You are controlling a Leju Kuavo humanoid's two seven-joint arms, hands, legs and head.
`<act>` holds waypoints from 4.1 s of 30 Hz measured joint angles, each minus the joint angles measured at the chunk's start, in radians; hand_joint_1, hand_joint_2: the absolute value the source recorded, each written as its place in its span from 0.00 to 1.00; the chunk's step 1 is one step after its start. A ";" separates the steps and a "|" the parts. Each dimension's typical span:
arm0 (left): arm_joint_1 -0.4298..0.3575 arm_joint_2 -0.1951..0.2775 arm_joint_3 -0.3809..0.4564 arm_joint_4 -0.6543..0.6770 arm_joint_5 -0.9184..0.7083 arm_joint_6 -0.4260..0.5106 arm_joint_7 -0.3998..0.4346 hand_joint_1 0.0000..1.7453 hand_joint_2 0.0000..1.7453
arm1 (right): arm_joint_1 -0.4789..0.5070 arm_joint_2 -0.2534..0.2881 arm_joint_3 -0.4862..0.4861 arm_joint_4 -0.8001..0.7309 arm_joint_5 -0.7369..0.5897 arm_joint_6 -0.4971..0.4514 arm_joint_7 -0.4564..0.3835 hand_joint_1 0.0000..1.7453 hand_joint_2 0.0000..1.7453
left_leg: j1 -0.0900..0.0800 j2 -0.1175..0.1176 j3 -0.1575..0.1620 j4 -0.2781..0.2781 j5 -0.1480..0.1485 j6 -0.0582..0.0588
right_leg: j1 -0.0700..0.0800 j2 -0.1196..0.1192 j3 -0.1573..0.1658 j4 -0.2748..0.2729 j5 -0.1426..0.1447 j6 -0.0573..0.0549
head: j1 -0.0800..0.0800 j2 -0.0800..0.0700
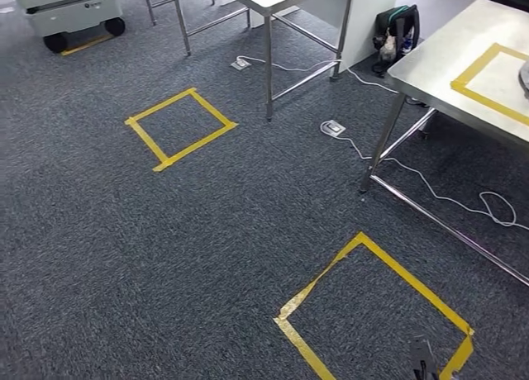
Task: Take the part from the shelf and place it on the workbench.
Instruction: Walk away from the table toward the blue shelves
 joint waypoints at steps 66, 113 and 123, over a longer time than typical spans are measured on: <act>-0.005 -0.023 0.054 0.000 0.048 0.014 0.002 0.00 0.00 | -0.018 0.114 -0.093 0.032 -0.013 0.165 0.028 0.00 0.00 | 0.004 -0.004 0.031 -0.041 -0.012 -0.004 | 0.009 -0.003 -0.008 -0.003 0.007 -0.001 | 0.006 0.000; -0.004 -0.017 0.095 0.000 0.091 0.006 -0.007 0.00 0.00 | -0.025 0.128 -0.090 0.035 0.012 0.179 0.008 0.00 0.00 | 0.014 -0.192 0.038 -0.092 0.026 -0.002 | -0.007 0.170 -0.019 0.005 0.009 0.004 | 0.015 0.000; -0.003 -0.017 0.096 0.000 0.087 0.006 -0.003 0.00 0.00 | -0.021 0.130 -0.091 0.035 0.010 0.183 0.007 0.00 0.00 | 0.008 -0.029 -0.020 0.066 -0.040 -0.018 | 0.000 0.027 -0.017 -0.005 0.013 -0.020 | 0.006 0.000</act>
